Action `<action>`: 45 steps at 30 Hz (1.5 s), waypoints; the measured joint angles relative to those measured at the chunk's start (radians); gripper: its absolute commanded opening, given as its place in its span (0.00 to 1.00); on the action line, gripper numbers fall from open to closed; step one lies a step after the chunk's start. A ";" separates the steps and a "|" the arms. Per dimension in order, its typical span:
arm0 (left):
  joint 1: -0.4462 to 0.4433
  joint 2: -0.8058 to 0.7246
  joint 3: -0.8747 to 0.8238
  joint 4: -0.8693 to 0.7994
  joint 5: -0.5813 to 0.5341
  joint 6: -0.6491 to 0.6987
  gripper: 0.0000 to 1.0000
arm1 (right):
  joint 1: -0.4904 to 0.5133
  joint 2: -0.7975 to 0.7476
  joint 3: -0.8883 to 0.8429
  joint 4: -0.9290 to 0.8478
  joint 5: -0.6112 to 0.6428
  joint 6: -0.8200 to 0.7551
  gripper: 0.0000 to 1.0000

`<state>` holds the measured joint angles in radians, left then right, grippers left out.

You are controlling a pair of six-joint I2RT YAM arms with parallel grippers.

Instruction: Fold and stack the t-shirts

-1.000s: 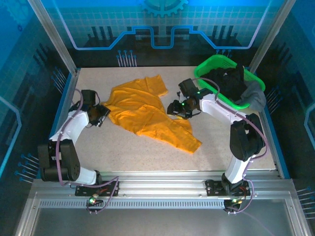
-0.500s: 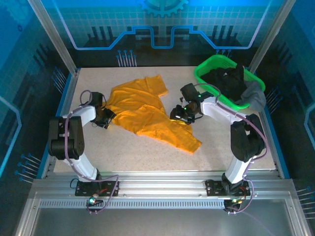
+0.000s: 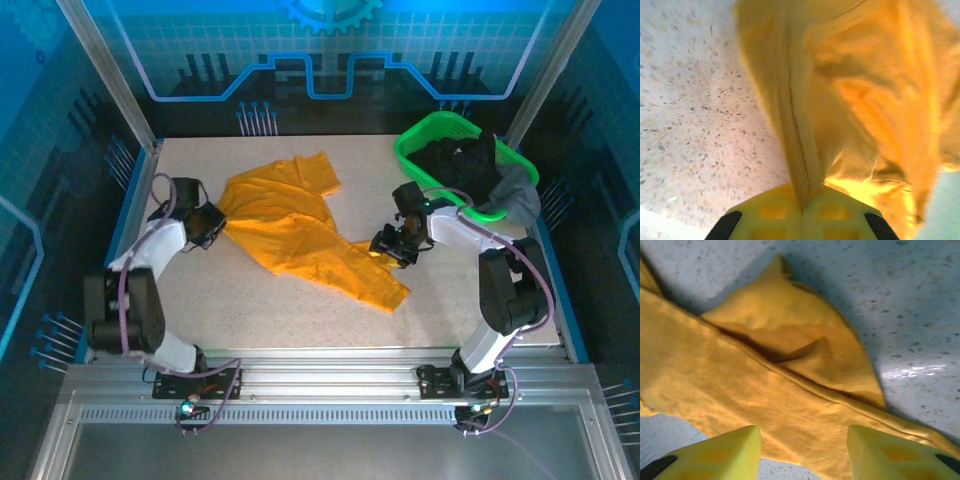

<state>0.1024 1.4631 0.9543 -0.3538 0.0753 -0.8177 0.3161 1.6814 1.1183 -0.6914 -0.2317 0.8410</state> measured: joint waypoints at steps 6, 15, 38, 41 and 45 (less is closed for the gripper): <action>0.089 -0.246 -0.148 0.049 -0.050 -0.087 0.00 | -0.017 0.028 0.013 -0.002 0.021 0.043 0.50; 0.144 -0.227 -0.242 0.083 -0.042 -0.196 0.00 | -0.018 0.219 0.160 -0.003 0.047 0.057 0.51; 0.156 -0.250 -0.116 0.030 0.018 -0.204 0.00 | -0.070 0.336 0.640 -0.183 0.285 -0.126 0.00; 0.156 -0.303 -0.114 -0.016 0.006 -0.201 0.00 | -0.099 0.328 0.732 -0.211 0.314 -0.144 0.00; 0.156 -0.358 -0.122 -0.062 -0.019 -0.192 0.00 | -0.134 0.340 0.808 -0.251 0.314 -0.172 0.00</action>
<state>0.2581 1.1053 0.8318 -0.4160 0.0566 -1.0092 0.1825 2.0212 1.9263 -0.9428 0.0826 0.6693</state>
